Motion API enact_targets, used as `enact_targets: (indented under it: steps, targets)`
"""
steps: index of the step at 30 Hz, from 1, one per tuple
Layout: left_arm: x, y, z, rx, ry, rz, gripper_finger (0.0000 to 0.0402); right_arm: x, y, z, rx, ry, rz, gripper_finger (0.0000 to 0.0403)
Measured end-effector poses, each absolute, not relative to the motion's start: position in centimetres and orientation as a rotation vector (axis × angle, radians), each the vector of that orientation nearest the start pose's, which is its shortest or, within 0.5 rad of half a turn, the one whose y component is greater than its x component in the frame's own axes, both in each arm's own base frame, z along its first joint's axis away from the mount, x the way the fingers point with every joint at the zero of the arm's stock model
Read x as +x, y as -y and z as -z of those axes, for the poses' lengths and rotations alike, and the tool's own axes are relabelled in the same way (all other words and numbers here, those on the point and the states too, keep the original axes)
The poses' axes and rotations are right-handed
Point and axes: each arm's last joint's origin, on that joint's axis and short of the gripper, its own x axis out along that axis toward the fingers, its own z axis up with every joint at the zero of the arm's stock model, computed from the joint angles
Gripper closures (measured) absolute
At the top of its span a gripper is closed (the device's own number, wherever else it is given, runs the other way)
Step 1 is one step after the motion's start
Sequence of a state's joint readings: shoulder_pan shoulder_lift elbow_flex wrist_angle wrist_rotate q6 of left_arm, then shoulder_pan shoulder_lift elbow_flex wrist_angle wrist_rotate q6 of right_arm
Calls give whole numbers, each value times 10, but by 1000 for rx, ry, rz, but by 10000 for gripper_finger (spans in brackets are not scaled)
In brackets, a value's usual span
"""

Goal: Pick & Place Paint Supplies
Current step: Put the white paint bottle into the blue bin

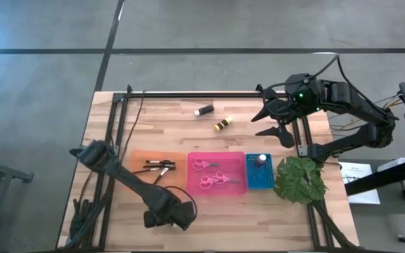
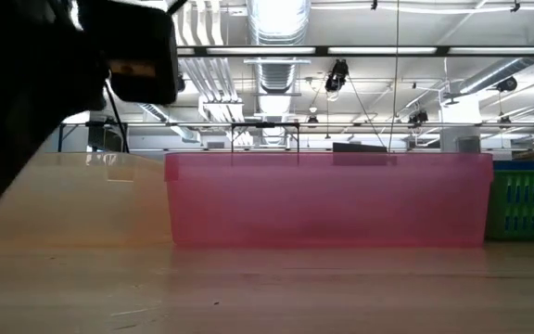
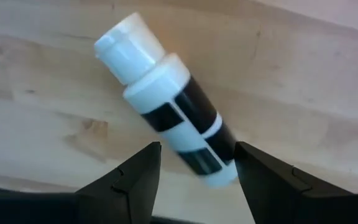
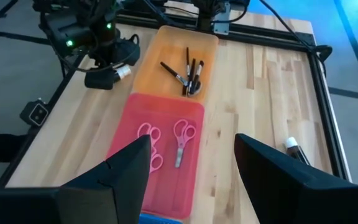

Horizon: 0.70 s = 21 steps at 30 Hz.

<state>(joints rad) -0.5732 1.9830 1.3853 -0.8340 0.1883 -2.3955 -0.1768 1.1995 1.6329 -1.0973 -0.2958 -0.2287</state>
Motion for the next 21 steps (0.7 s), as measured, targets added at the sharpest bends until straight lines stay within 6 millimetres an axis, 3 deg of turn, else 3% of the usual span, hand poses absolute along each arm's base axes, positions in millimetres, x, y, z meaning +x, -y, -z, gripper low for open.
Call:
enact_targets:
  steps: [8, 16, 21]
  targets:
    - [314, 210, -145, -1524, -1279, -1320, 192, 194, 26, -448, -56, -635, -184, 175]
    - [313, 223, -135, -1500, -1304, -1242, 193, 194, 26, -448, -53, -635, -182, 175]
    - [309, 229, -135, -1479, -1320, -1217, 224, 195, 26, -448, -53, -633, -176, 175]
